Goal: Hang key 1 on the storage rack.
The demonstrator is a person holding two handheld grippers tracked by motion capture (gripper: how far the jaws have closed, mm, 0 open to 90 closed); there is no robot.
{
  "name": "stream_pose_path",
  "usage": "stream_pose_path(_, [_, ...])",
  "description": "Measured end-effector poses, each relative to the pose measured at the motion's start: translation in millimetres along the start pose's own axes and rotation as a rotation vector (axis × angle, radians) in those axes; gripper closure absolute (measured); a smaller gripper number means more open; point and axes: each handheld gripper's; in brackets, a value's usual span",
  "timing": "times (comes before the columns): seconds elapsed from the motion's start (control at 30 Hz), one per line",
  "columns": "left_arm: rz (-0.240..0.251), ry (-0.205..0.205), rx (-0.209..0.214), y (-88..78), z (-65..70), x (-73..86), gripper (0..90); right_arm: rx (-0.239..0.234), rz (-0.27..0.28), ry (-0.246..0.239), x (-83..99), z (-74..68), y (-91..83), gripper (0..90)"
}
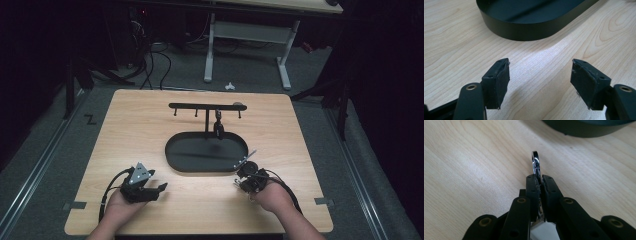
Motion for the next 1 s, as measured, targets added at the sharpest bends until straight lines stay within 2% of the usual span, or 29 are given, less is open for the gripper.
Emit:
stream_pose_path(0.03, [0.001, -0.002, 0.0, -0.1, -0.2, 0.0, 32.0, -0.01, 0.001, 0.036, 0.8, 0.7, -2.7, 84.9])
stream_pose_path(0.13, [0.005, -0.004, -0.001, -0.7, -0.3, 0.1, 32.0, -0.012, 0.029, 0.041, 2.5, 9.7, -12.4, 85.0])
stream_pose_path(0.4, [0.006, -0.013, 0.002, -0.8, -0.5, 0.7, 32.0, -0.013, 0.072, 0.098, 8.1, 24.4, -42.0, 85.0])
stream_pose_path(0.57, [0.015, -0.023, 0.002, -1.1, -0.7, 0.5, 32.1, 0.003, 0.116, 0.11, 10.3, 32.3, -64.4, 85.1])
stream_pose_path(0.77, [0.022, -0.025, 0.006, -2.2, -0.8, 0.2, 32.1, 0.0, 0.193, 0.131, 9.7, 41.1, -88.5, 85.1])
stream_pose_path(1.0, [0.016, -0.023, 0.007, -2.2, -0.7, 1.2, 32.0, 0.012, 0.205, 0.127, 2.3, 44.6, -100.3, 85.1])
Point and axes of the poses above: each handheld gripper's, and its own axes: y roughly forward along the jaws, x roughly out of its underside, z roughly to its right, and after that the axes turned 8 degrees about -z, right-handed
